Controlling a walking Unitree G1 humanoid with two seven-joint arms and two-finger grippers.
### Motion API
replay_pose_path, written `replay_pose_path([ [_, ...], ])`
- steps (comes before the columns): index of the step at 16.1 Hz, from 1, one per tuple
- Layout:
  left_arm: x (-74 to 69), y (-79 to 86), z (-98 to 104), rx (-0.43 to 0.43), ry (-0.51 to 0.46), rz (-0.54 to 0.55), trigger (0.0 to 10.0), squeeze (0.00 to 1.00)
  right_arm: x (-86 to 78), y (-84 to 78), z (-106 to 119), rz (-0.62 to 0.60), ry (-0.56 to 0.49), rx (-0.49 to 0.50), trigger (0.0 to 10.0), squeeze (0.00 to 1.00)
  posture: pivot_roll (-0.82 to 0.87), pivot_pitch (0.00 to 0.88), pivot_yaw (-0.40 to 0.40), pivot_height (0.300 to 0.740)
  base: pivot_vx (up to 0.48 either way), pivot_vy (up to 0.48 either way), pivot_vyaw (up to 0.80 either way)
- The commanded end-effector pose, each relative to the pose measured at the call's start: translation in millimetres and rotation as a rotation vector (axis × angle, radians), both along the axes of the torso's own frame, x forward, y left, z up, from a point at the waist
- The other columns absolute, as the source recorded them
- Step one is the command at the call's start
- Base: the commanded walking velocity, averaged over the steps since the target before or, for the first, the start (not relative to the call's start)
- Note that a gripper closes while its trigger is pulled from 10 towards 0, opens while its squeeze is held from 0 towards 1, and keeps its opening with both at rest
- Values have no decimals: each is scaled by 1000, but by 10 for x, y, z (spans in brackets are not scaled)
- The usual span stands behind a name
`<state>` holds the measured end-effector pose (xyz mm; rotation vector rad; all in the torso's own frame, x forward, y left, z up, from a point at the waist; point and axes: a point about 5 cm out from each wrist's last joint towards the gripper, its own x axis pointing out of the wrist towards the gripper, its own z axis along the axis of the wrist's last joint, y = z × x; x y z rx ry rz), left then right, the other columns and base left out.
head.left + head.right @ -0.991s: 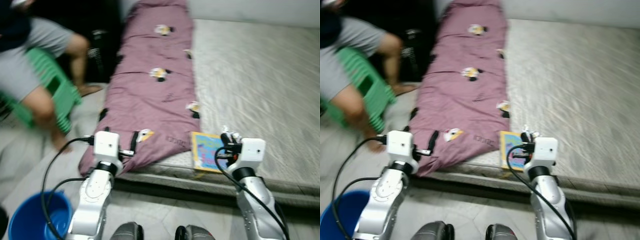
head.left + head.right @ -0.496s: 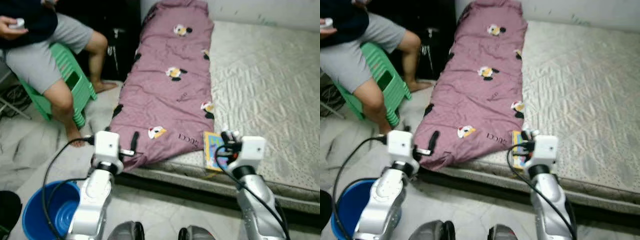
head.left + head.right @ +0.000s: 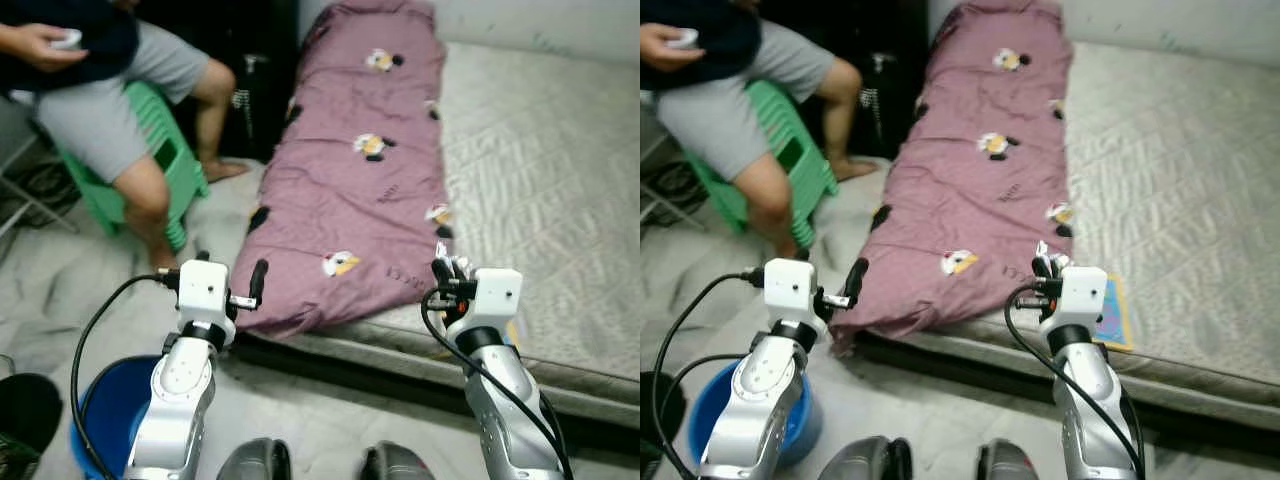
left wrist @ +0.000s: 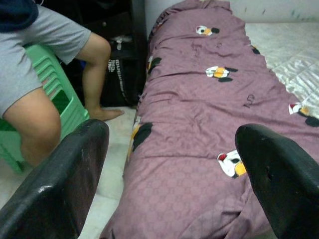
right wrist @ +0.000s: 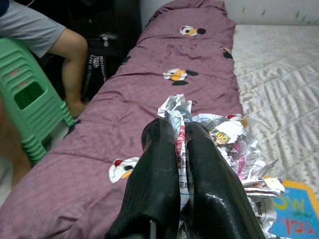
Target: Clean up the room
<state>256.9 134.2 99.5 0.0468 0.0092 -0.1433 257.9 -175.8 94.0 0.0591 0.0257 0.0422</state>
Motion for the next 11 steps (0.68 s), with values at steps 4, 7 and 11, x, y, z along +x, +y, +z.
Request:
replay_pose_path([
  [4,8,36,57,25,-21,13,10000,0,-4,-16,7,23,-5,-18,10000,0,-18,167,16,740,0,0,516],
  [7,7,117,80,39,-26,37,10000,0,32,9,37,34,-16,-17,10000,0,-17,181,20,740,0,0,800],
  [11,-81,106,-26,37,11,36,10000,0,18,-9,22,32,-8,-16,10000,0,-17,185,13,740,0,0,800],
])
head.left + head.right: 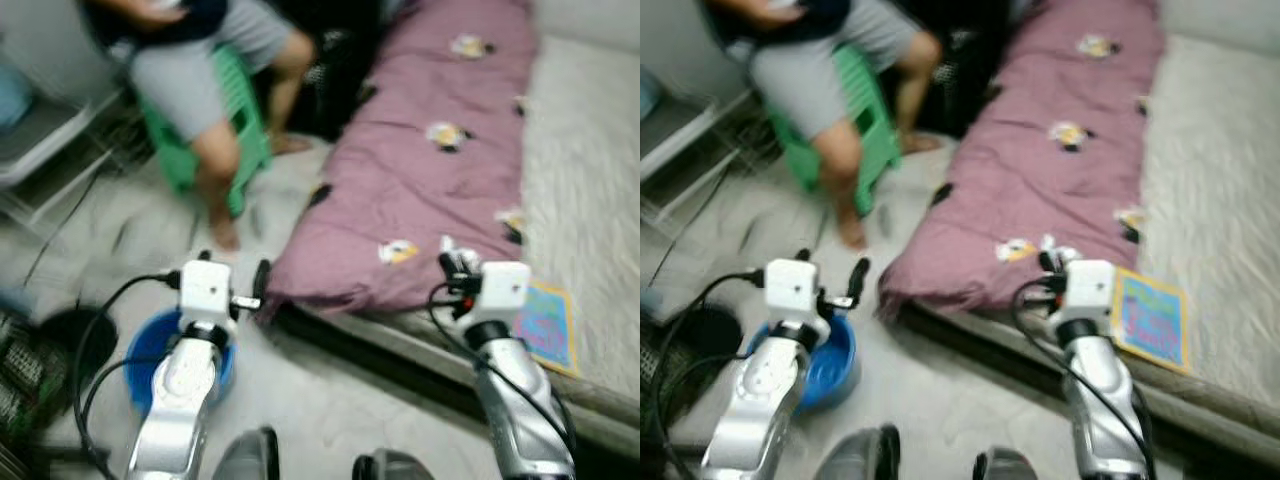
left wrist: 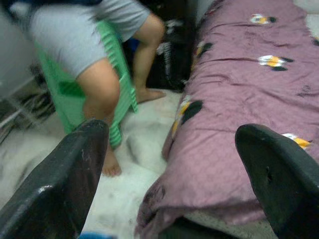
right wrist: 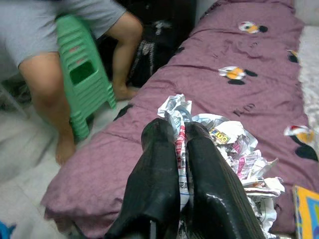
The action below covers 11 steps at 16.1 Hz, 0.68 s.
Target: Clean up the room
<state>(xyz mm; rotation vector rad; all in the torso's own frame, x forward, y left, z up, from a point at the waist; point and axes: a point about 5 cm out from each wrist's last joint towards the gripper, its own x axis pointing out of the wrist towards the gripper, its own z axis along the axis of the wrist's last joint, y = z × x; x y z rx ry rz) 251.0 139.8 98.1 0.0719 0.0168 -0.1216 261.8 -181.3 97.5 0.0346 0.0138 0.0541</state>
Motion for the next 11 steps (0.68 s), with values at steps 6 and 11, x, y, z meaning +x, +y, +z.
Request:
replay_pose_path([
  [6,-53,12,-85,2,34,-2,10000,0,-129,96,-151,13,47,26,10000,0,-9,149,20,740,0,0,800],
  [11,-70,99,-75,-1,17,77,10000,0,11,171,-174,67,61,40,10000,0,62,127,-47,740,0,0,480],
])
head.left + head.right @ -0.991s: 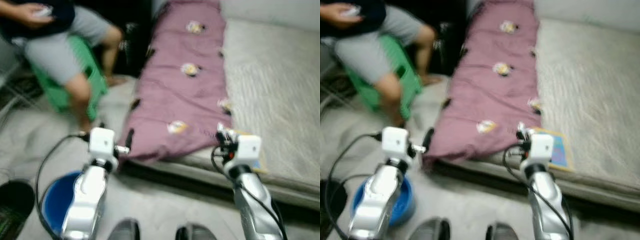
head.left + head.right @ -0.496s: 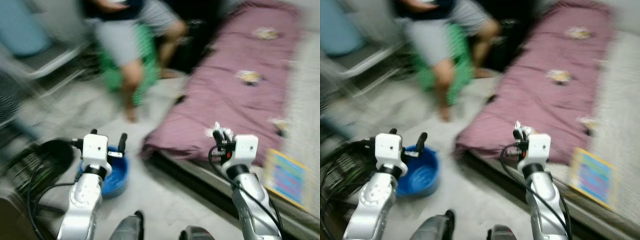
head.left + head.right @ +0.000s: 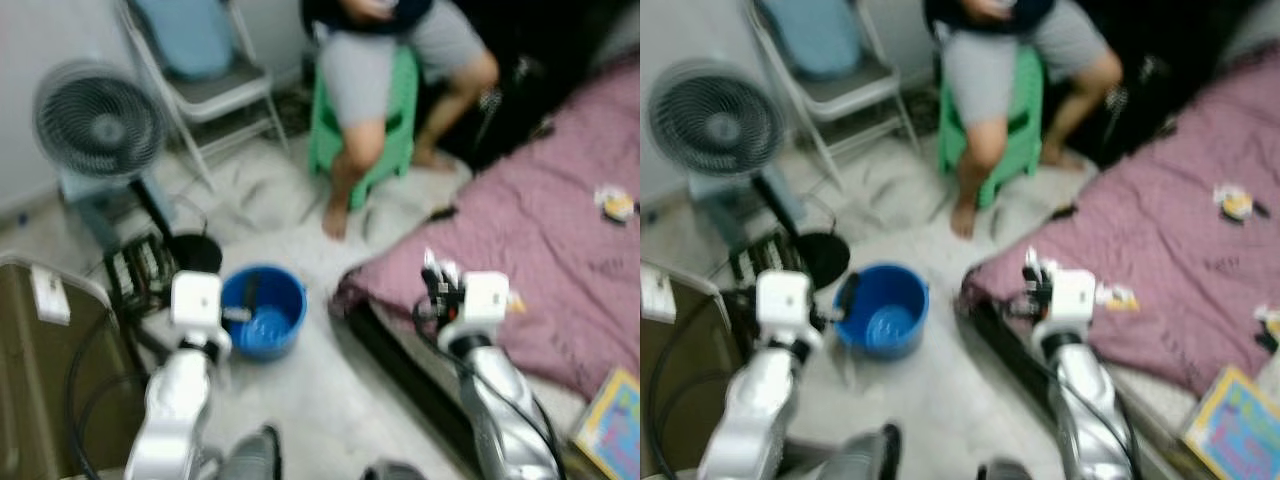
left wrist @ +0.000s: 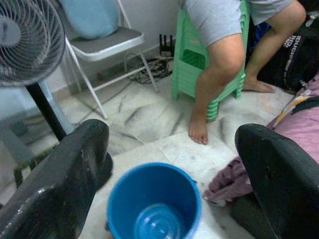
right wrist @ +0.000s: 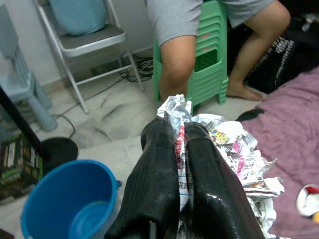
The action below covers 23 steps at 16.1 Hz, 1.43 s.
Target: Clean up the room
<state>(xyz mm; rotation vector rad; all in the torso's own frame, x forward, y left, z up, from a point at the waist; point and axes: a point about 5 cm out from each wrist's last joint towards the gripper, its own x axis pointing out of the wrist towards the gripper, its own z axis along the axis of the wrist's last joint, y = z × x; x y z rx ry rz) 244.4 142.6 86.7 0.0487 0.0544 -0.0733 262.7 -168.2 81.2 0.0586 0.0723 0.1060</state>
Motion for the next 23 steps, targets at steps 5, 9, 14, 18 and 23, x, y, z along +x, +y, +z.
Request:
replay_pose_path([
  [5,-31,131,21,23,-29,77,10000,0,179,165,27,67,-11,24,10000,0,95,107,-78,740,0,0,0],
  [9,92,95,58,29,-47,42,10000,0,158,90,14,36,-31,9,10000,0,58,92,-41,740,0,0,0],
  [14,140,26,62,21,-52,-6,10000,0,116,55,3,10,-40,9,10000,0,31,92,-20,740,0,0,780],
  [18,122,-33,70,-14,-61,-77,10000,0,94,18,-6,-12,-40,15,10000,0,22,96,-13,740,0,0,184],
  [23,121,-55,78,-30,-63,-99,10000,0,76,8,-9,-16,-38,12,10000,0,14,98,-12,740,291,0,0],
])
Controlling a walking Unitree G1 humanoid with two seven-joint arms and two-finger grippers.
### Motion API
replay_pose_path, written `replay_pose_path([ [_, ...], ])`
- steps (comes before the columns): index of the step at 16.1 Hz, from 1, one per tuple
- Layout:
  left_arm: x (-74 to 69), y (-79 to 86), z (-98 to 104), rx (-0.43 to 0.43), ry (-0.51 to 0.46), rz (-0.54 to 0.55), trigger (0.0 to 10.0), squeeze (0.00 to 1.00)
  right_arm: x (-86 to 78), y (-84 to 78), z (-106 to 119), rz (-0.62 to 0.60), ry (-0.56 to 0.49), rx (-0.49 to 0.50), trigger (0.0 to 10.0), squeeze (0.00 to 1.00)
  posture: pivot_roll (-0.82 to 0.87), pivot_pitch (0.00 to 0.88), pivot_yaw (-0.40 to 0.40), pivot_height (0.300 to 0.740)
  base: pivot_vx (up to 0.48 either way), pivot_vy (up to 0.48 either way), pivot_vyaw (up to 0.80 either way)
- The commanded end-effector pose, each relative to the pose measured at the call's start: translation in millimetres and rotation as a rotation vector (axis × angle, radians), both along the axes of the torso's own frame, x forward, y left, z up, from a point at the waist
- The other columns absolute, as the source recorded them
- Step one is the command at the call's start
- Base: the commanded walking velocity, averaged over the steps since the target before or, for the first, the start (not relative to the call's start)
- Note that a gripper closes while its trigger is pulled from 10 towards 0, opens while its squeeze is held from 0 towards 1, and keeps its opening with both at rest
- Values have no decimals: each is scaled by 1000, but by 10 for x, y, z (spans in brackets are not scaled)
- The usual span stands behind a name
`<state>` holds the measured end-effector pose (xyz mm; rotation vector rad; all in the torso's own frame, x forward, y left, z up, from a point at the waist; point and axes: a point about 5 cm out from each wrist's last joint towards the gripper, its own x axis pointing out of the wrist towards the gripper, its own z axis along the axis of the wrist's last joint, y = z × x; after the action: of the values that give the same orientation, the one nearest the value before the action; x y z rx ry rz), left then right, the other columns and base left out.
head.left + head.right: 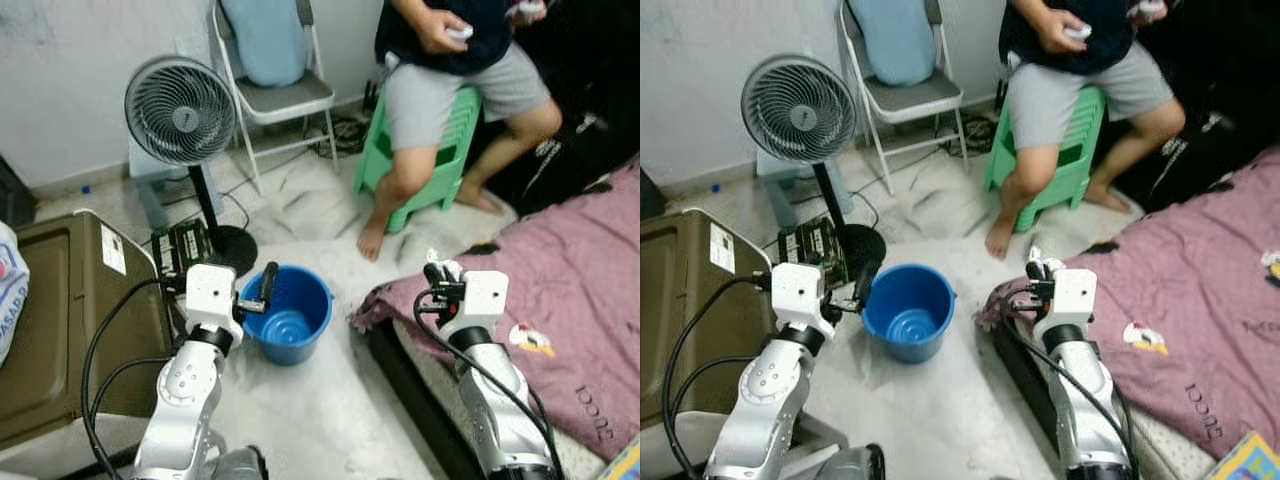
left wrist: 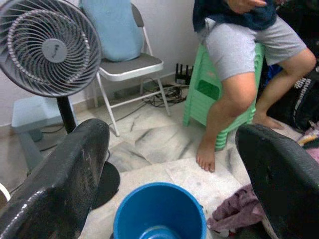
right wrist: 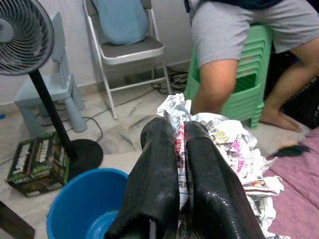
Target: Clean up the room
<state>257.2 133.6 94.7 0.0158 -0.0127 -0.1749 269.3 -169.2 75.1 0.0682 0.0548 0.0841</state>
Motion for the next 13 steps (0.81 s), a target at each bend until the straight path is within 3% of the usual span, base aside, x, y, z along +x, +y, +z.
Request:
replay_pose_path([
  [1,-8,30,-4,5,0,0,10000,0,9,15,54,5,-22,1,10000,0,13,100,-11,740,326,0,0],
  [13,-6,13,-9,4,3,-10,10000,0,-4,22,59,8,-25,9,10000,0,9,103,-7,740,336,0,0],
])
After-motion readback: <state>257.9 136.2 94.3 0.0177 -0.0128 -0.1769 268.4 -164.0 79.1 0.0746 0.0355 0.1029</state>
